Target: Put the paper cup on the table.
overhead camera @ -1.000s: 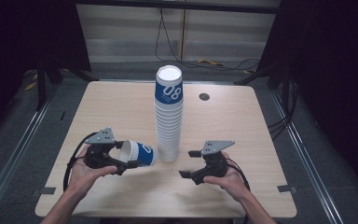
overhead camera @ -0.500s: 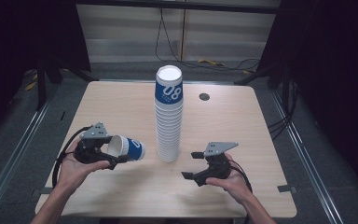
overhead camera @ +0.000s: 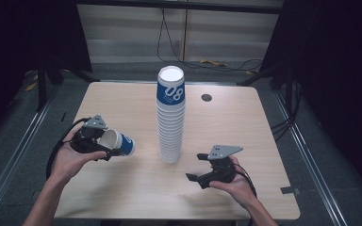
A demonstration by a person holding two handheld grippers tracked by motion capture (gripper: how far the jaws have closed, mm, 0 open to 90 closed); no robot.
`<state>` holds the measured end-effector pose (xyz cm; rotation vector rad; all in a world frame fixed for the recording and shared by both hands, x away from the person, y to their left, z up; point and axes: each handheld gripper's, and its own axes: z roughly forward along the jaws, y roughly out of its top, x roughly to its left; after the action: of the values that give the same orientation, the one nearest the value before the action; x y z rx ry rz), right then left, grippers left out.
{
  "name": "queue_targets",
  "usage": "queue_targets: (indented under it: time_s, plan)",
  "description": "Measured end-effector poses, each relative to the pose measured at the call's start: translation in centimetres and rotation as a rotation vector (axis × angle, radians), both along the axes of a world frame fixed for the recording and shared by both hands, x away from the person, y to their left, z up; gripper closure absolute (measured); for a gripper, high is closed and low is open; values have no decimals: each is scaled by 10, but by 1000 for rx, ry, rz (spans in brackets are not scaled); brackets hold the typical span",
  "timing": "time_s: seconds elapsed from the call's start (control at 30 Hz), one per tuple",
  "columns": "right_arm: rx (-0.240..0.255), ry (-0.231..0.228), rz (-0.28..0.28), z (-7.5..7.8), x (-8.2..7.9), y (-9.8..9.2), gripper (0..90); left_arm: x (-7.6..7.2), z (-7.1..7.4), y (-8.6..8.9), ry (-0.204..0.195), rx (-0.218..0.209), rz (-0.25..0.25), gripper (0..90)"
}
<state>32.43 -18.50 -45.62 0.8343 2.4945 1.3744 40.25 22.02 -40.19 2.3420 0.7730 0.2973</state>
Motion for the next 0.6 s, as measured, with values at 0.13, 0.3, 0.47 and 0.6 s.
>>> queue_targets:
  time_s: [0.13, 0.3, 0.47, 0.6]
  plan:
    - [2, -1, -1, 0, 1, 0, 154, 15, -6, 3, 29, 39, 34, 176]
    - [3, -1, -11, -1, 3, -3, 154, 25, -4, 3, 53, 84, 36, 176]
    - [2, -10, -18, -1, 3, -4, 155, 32, -3, 0, 71, 145, 37, 176]
    - [-1, -21, -15, -1, 1, -4, 155, 39, -6, 0, 95, 187, 47, 176]
